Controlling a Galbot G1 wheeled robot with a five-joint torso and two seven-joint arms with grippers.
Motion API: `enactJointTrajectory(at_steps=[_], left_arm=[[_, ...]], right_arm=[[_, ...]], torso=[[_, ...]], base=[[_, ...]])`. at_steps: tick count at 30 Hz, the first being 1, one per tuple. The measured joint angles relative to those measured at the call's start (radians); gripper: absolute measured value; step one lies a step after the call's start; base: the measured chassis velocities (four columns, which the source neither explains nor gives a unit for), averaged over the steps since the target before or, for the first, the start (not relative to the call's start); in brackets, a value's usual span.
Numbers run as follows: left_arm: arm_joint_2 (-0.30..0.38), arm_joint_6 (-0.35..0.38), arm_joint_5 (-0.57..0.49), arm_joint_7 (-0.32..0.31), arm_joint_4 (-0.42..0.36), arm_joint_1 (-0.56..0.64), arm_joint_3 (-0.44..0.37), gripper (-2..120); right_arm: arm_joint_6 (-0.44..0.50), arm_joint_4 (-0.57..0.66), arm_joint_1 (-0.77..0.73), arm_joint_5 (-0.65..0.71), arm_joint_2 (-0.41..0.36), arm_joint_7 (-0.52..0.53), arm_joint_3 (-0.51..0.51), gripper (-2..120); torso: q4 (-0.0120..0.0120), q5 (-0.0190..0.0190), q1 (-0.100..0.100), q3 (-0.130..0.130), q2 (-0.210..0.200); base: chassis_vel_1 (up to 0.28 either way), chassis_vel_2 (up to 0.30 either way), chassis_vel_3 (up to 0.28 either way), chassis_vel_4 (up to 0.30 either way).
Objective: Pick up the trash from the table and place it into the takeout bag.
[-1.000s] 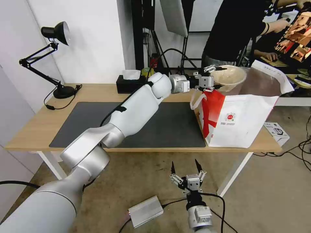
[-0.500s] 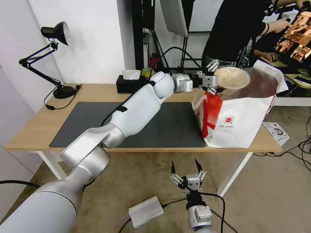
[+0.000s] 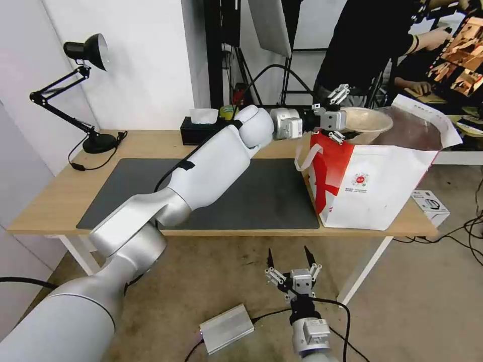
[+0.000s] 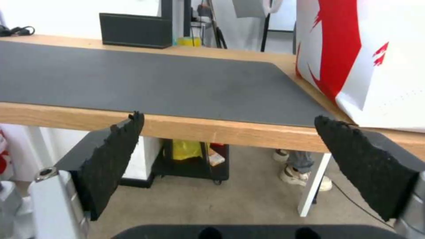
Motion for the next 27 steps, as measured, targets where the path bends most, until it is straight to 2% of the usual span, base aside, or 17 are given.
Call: enactJointTrajectory(at_steps=[7,15,27], left_arm=[[0.017,0.001,-0.039,0.025,-0.025,-0.012,0.021,100],[0.039,0.001,-0.105,0.084,-0.073,-0.021,0.057,100],[0.043,0.007,-0.119,0.090,-0.104,-0.027,0.069,100]], right_arm=[[0.000,0.005,-0.002,0.001,0.001,0.000,0.004,97],[0.001,0.013,-0.006,0.004,0.002,0.001,0.009,97],[0.001,0.021,-0.006,0.005,0.011,0.001,0.016,97]], torso=[[0.0000,0.0006,0.000,0.000,0.000],[-0.0002,0.0006,0.000,0.000,0.000],[-0.0001,-0.0004,0.000,0.000,0.000]], base=[[0.000,0.000,0.000,0.000],[0.000,0.000,0.000,0.000],[0.000,0.000,0.000,0.000]])
